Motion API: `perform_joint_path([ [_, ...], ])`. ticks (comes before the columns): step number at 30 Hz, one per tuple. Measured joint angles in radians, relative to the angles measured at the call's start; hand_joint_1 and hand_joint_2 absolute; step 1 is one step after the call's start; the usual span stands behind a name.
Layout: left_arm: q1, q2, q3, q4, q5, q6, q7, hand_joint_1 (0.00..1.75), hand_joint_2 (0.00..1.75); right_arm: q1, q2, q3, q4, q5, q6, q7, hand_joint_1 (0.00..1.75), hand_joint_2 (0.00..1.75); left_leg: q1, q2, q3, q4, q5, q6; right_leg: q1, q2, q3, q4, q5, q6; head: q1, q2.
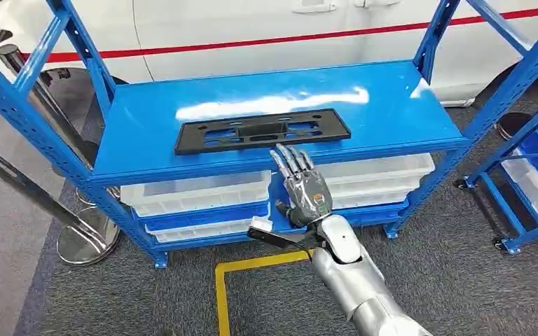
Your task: Take the parts from the cabinet and place them on the table.
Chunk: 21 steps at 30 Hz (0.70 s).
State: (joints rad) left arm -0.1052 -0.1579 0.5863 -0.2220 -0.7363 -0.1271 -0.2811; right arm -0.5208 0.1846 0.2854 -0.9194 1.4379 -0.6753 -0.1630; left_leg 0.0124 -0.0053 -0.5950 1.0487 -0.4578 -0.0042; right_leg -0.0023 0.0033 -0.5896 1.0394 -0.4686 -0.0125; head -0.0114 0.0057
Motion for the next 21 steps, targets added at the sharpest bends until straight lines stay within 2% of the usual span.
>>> perform_joint_path([
  [1,-0.005,0.000,-0.003,0.000,-0.009,-0.007,0.003,0.00,0.00,-0.003,-0.009,0.015,-0.020,0.088,-0.014,0.068,0.00,1.75,-0.002,-0.002,0.002,-0.014,-0.002,0.007,0.000,0.002,-0.006,0.003,0.001,0.004,0.001,0.000],
  [3,-0.008,0.000,-0.006,0.000,-0.014,-0.013,0.003,0.00,0.00,0.002,-0.029,0.062,-0.049,0.098,-0.020,0.163,0.00,1.75,-0.003,-0.004,-0.003,-0.010,0.000,0.014,-0.001,0.001,-0.006,-0.002,0.006,0.014,0.000,0.000],
  [5,-0.009,0.002,-0.007,0.000,-0.021,-0.018,0.003,0.00,0.00,-0.007,-0.051,0.104,-0.058,0.098,-0.021,0.235,0.00,1.75,0.002,-0.001,0.003,-0.023,0.009,0.030,-0.004,0.001,-0.007,0.007,-0.005,0.026,0.000,0.000],
  [6,-0.012,0.002,-0.008,0.000,-0.024,-0.022,0.003,0.00,0.00,-0.016,-0.060,0.124,-0.057,0.098,-0.021,0.263,0.00,1.75,0.001,-0.001,0.002,-0.024,0.010,0.034,-0.005,0.000,-0.020,0.036,-0.028,0.029,0.001,0.000],
  [8,-0.020,0.002,-0.010,0.000,-0.028,-0.025,0.003,0.00,0.00,-0.034,-0.079,0.164,-0.041,0.098,-0.021,0.294,0.00,1.75,0.000,0.000,0.000,-0.024,0.011,0.042,-0.006,0.000,-0.090,0.177,-0.099,0.035,0.001,0.000],
  [9,-0.022,0.002,-0.010,0.000,-0.030,-0.026,0.002,0.00,0.00,-0.037,-0.087,0.181,-0.029,0.098,-0.021,0.297,0.00,1.75,-0.001,0.000,-0.001,-0.024,0.010,0.042,-0.006,0.000,-0.125,0.248,-0.121,0.036,0.001,0.000],
  [10,-0.022,0.002,-0.010,0.000,-0.035,-0.027,0.000,0.00,0.00,-0.036,-0.095,0.196,-0.016,0.098,-0.021,0.299,0.00,1.75,-0.001,0.000,0.000,-0.024,0.010,0.044,-0.006,0.000,-0.146,0.284,-0.121,0.037,0.001,0.000],
  [11,-0.022,0.002,-0.010,0.000,-0.038,-0.027,-0.001,0.00,0.00,-0.038,-0.099,0.207,-0.002,0.098,-0.021,0.304,0.00,1.75,-0.001,-0.001,0.000,-0.023,0.010,0.044,-0.007,0.000,-0.143,0.271,-0.101,0.036,0.001,0.000],
  [12,-0.022,0.002,-0.010,0.000,-0.039,-0.028,-0.001,0.00,0.00,-0.042,-0.100,0.214,0.013,0.097,-0.021,0.312,0.00,1.75,-0.001,-0.002,0.000,-0.023,0.010,0.043,-0.007,0.000,-0.121,0.220,-0.062,0.033,0.001,0.000],
  [14,-0.025,0.002,-0.010,0.000,-0.040,-0.031,-0.001,0.00,0.00,-0.054,-0.105,0.232,0.039,0.097,-0.021,0.322,0.00,1.75,-0.002,-0.003,0.003,-0.022,0.008,0.040,-0.006,0.000,-0.042,0.052,0.025,0.023,0.001,0.000],
  [15,-0.026,0.002,-0.010,0.000,-0.041,-0.033,-0.001,0.00,0.00,-0.061,-0.107,0.239,0.047,0.097,-0.021,0.321,0.00,1.75,-0.004,-0.002,0.000,-0.021,0.007,0.038,-0.003,0.000,-0.024,0.013,0.018,0.020,0.000,0.000],
  [16,-0.028,0.002,-0.009,0.000,-0.041,-0.034,-0.001,0.00,0.00,-0.070,-0.108,0.243,0.064,0.096,-0.022,0.320,0.00,1.75,-0.008,-0.003,-0.004,-0.017,0.006,0.032,0.002,0.000,-0.024,-0.003,0.018,0.019,0.000,0.000],
  [19,-0.030,0.002,-0.009,0.000,-0.041,-0.038,-0.004,0.00,0.00,-0.083,-0.110,0.246,0.126,0.092,-0.022,0.312,0.00,1.75,-0.006,-0.002,-0.003,-0.026,0.011,0.017,0.005,0.001,-0.026,-0.003,0.020,0.010,0.000,0.000],
  [20,-0.031,0.002,-0.009,0.000,-0.041,-0.039,-0.006,0.00,0.00,-0.087,-0.110,0.249,0.147,0.091,-0.022,0.310,0.00,1.75,-0.007,-0.002,-0.007,-0.020,0.002,0.011,-0.007,-0.001,-0.020,-0.014,0.026,0.001,0.000,0.000],
  [21,-0.031,0.002,-0.009,0.000,-0.040,-0.039,-0.010,0.00,0.00,-0.092,-0.110,0.251,0.163,0.090,-0.022,0.306,0.00,1.75,-0.005,-0.001,-0.013,0.002,-0.015,0.008,-0.007,-0.001,-0.018,-0.017,0.027,-0.004,0.000,0.000],
])
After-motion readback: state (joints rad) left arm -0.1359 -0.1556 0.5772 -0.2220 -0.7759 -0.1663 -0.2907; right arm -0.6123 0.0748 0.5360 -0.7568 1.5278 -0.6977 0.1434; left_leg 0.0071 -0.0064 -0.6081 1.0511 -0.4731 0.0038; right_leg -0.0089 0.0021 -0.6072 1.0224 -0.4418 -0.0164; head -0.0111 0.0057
